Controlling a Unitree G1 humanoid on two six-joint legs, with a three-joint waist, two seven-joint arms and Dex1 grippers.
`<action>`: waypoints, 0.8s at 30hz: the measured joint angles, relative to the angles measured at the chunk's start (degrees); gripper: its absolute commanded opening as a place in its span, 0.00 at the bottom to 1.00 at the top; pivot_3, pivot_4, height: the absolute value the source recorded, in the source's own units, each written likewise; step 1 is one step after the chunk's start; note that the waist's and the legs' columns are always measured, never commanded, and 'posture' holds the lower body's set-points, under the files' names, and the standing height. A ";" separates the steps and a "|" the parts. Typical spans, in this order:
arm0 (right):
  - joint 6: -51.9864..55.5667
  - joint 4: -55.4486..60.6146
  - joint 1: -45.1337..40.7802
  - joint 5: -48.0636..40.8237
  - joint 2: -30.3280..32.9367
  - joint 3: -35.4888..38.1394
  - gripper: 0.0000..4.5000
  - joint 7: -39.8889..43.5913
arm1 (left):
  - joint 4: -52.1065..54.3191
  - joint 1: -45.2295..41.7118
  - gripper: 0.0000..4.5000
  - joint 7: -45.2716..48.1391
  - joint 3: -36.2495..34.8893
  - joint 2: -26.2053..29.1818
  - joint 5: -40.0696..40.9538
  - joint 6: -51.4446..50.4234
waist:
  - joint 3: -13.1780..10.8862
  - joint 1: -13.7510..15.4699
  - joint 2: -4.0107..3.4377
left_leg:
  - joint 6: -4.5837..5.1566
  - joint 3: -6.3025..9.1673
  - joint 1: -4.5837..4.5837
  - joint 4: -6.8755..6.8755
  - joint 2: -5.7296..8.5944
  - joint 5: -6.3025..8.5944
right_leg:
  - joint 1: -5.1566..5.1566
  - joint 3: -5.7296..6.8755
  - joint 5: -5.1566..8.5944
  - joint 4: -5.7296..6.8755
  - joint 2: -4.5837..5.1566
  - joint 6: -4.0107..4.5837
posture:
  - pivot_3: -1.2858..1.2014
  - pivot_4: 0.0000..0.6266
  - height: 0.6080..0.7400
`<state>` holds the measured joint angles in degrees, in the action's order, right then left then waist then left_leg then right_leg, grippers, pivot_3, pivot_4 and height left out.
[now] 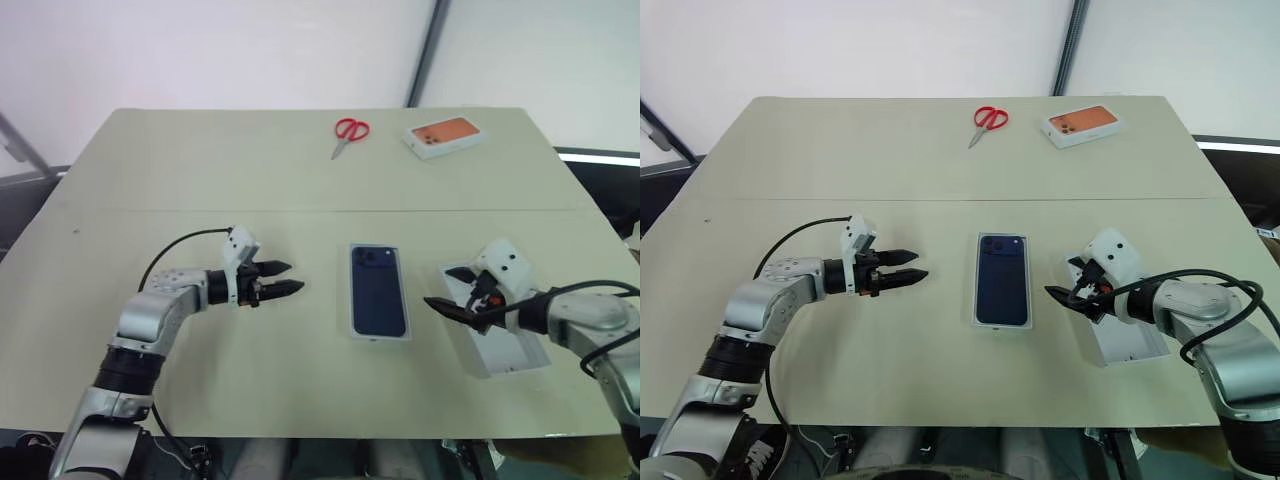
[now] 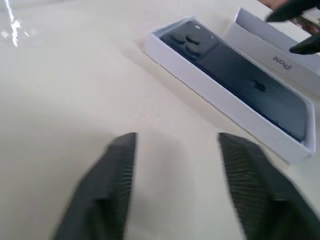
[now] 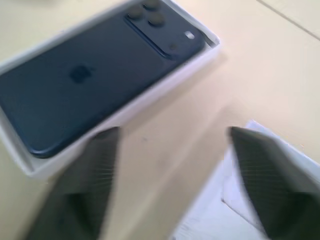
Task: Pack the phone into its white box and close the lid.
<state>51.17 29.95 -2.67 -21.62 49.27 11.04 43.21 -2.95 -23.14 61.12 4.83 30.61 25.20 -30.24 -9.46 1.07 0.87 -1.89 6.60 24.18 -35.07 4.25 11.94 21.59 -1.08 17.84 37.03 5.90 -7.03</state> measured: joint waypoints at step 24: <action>40.95 14.61 -0.07 -13.04 -6.86 10.89 1.00 -17.83 | -10.13 -0.53 0.99 23.11 0.96 -0.13 -0.89 28.58 | -0.02 -0.60 -0.06 | 0.03 -0.04 0.31 -0.07 -0.09 -0.02 | 0.42 0.00 -0.07 0.21 -0.07 -0.01 | 0.52 0.24 1.00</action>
<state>92.12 44.56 -2.75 -34.66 42.40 21.93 25.38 -13.08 -23.68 84.23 5.79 30.48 24.32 -1.66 -9.49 0.47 0.81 -1.85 6.56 24.48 -35.14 4.15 11.92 22.00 -1.09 17.77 37.24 5.82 -7.05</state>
